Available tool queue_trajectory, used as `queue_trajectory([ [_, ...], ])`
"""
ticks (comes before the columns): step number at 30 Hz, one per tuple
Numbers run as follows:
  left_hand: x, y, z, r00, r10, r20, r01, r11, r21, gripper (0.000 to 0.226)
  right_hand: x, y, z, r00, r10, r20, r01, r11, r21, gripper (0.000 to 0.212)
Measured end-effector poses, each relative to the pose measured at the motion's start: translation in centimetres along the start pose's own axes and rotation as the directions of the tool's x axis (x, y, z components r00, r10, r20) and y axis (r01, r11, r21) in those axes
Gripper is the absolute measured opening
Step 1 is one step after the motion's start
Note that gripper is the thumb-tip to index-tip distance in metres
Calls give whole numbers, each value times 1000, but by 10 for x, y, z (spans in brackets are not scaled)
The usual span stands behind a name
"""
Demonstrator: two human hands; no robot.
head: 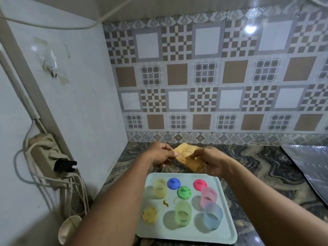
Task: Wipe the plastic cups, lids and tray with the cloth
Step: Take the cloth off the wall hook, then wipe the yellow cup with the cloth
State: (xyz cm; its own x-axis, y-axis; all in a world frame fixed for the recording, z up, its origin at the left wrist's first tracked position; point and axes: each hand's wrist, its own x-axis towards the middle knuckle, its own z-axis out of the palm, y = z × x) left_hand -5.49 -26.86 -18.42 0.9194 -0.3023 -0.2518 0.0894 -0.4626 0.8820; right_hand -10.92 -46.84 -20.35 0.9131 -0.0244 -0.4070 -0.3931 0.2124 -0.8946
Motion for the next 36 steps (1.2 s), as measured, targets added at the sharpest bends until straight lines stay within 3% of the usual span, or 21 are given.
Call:
queue_trajectory([
  [5,21,-9,-11,993,-4,122,17,994,-110,14,13,10,6,996,-78,-29,84,931,357,15],
  [8,37,-15,-10,989,20,146,15,972,-233,17,22,26,19,989,-123,-77,145,777,612,20],
  [11,52,-22,-7,989,32,145,0,976,-218,20,34,42,37,989,-104,-105,148,704,695,29],
  [15,65,-41,-8,991,18,135,-5,995,-97,18,49,45,49,984,-5,-179,115,783,611,25],
  [18,77,-72,-9,995,75,59,-85,978,191,8,65,47,37,956,53,-289,93,878,469,27],
  [22,78,-125,-3,978,91,189,-179,829,530,12,76,67,16,937,83,-339,47,933,358,30],
  [27,78,-167,8,965,107,238,-253,608,752,34,72,96,16,924,154,-351,-51,957,286,36],
  [30,85,-176,7,971,124,205,-238,577,781,37,64,104,30,927,160,-340,-38,940,339,23],
  [33,91,-174,0,961,204,188,-275,603,749,35,64,112,42,918,49,-393,55,967,249,20],
  [36,99,-151,-11,956,211,205,-294,700,650,23,71,124,56,842,-319,-436,258,947,-193,26],
])
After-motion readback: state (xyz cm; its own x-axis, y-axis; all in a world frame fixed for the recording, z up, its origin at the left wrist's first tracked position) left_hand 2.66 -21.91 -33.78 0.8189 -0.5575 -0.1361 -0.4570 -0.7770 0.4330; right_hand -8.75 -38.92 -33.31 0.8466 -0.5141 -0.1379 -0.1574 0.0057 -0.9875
